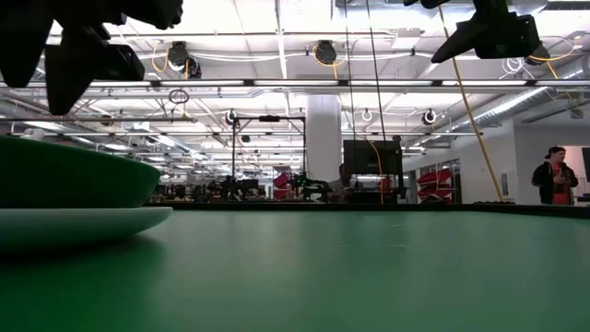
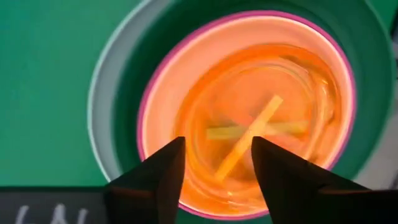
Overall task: Stack plastic plates
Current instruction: Stack the orange plate on top of the small green plate, then return to Home Position
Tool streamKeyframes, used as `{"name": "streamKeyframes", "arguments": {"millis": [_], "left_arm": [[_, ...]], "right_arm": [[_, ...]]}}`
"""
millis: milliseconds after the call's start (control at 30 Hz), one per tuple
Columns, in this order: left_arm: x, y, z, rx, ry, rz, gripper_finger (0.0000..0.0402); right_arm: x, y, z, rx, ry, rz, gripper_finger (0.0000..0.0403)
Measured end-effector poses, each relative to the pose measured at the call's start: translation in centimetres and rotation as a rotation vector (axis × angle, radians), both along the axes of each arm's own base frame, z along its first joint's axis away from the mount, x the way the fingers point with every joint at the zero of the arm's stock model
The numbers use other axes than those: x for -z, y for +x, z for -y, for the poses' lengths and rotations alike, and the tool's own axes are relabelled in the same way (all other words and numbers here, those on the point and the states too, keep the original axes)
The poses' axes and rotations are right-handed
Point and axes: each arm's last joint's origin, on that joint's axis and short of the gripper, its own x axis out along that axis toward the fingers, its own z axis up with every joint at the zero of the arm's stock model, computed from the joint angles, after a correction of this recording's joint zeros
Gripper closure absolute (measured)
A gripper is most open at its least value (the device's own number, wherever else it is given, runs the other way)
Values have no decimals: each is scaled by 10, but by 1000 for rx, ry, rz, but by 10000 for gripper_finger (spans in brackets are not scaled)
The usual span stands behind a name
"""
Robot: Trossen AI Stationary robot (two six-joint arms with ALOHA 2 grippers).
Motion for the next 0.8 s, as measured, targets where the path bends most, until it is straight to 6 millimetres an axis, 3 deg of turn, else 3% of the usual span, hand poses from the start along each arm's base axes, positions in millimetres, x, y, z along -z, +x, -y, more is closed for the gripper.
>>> {"name": "streamKeyframes", "arguments": {"millis": [167,333,633,800], "left_arm": [[-1,2,-2,-27,19,13,184],[-13,10,-7,-75,8,54,181],[-64,31,-14,-112,158,318,182],[-97,38,-19,-119,227,462,218]], "right_arm": [[0,0,1,14,-13,6,122],[0,0,1,-11,-38,10,122],[0,0,1,-155,-178,26,122],[-1,1,0,-267,-286,50,132]]}}
